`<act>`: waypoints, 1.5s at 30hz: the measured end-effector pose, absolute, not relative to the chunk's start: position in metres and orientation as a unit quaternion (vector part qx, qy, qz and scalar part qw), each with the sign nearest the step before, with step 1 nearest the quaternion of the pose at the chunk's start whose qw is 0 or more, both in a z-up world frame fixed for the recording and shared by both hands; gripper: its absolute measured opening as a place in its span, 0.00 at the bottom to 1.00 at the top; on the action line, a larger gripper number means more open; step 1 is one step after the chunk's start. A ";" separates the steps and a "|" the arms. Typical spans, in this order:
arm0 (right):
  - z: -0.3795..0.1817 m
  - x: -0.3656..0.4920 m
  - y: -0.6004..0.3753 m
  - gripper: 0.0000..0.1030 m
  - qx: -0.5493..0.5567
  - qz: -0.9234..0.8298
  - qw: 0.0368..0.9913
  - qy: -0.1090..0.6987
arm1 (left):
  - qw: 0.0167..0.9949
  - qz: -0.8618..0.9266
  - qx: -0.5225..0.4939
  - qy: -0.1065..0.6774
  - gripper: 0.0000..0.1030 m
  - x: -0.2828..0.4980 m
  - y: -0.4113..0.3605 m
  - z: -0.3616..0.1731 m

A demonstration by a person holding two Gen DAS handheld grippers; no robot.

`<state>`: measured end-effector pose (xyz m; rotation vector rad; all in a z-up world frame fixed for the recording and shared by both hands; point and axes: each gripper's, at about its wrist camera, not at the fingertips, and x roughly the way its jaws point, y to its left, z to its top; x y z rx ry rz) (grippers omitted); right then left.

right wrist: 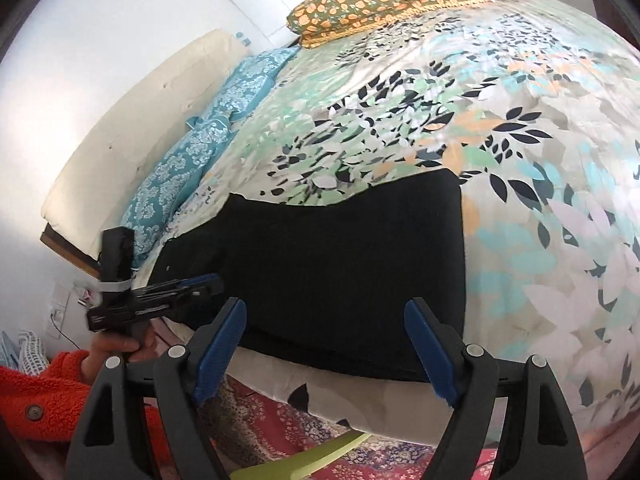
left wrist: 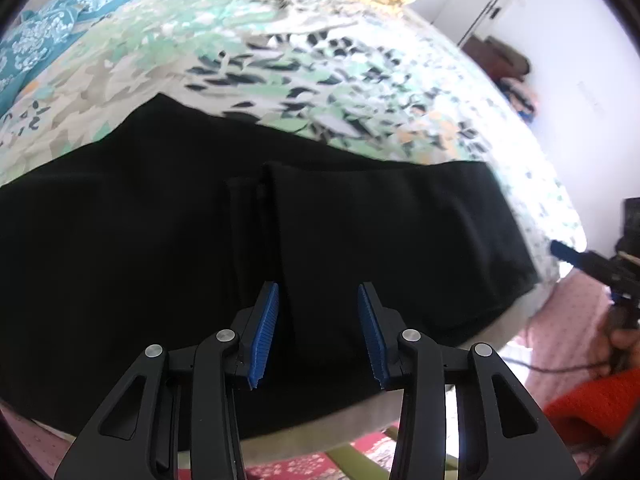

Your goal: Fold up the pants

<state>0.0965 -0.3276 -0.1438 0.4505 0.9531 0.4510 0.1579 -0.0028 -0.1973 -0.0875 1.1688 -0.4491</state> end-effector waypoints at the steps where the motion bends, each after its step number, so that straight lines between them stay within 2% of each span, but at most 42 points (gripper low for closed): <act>1: -0.141 0.099 -0.324 0.79 0.207 0.217 0.845 0.443 | 0.808 -0.202 -0.040 0.553 0.40 0.159 -0.002 -0.200; 4: -0.132 0.101 -0.315 0.79 0.191 0.230 0.856 0.423 | 0.803 -0.192 -0.047 0.562 0.40 0.159 0.000 -0.208; 5: -0.132 0.100 -0.312 0.79 0.187 0.232 0.858 0.419 | 0.803 -0.193 -0.049 0.562 0.25 0.157 -0.001 -0.209; 6: -0.132 0.102 -0.310 0.79 0.180 0.233 0.860 0.418 | 0.803 -0.189 -0.046 0.563 0.03 0.157 -0.002 -0.210; 13: -0.122 0.096 -0.305 0.79 0.111 0.187 0.890 0.401 | 0.820 -0.164 -0.076 0.543 0.02 0.146 0.024 -0.190; 17: -0.148 0.111 -0.286 0.79 0.076 0.205 0.870 0.442 | 0.812 -0.154 -0.064 0.559 0.02 0.146 0.025 -0.206; 20: -0.188 0.132 -0.265 0.79 0.052 0.211 0.832 0.510 | 0.814 -0.154 -0.052 0.558 0.04 0.147 0.020 -0.209; 22: -0.210 0.140 -0.261 0.80 0.052 0.197 0.816 0.541 | 0.816 -0.155 -0.046 0.555 0.08 0.148 0.019 -0.209; 26: -0.211 0.145 -0.263 0.83 0.055 0.196 0.819 0.536 | 0.817 -0.165 -0.062 0.548 0.20 0.143 0.027 -0.208; 28: -0.209 0.144 -0.264 0.83 0.059 0.193 0.822 0.533 | 0.821 -0.171 -0.076 0.540 0.38 0.140 0.031 -0.202; 29: -0.207 0.143 -0.265 0.83 0.062 0.191 0.824 0.531 | 0.828 -0.165 -0.078 0.530 0.56 0.138 0.034 -0.197; 30: -0.204 0.141 -0.266 0.83 0.068 0.190 0.826 0.526 | 0.837 -0.157 -0.078 0.519 0.65 0.138 0.037 -0.193; 34: -0.180 0.130 -0.268 0.83 0.081 0.190 0.851 0.482 | 0.869 -0.136 -0.096 0.465 0.69 0.135 0.046 -0.166; 38: -0.164 0.126 -0.273 0.83 0.061 0.167 0.876 0.448 | 0.883 -0.147 -0.078 0.439 0.83 0.147 0.025 -0.152; 45: -0.166 0.125 -0.281 0.83 0.055 0.140 0.879 0.453 | 0.864 -0.161 0.000 0.477 0.83 0.161 -0.022 -0.183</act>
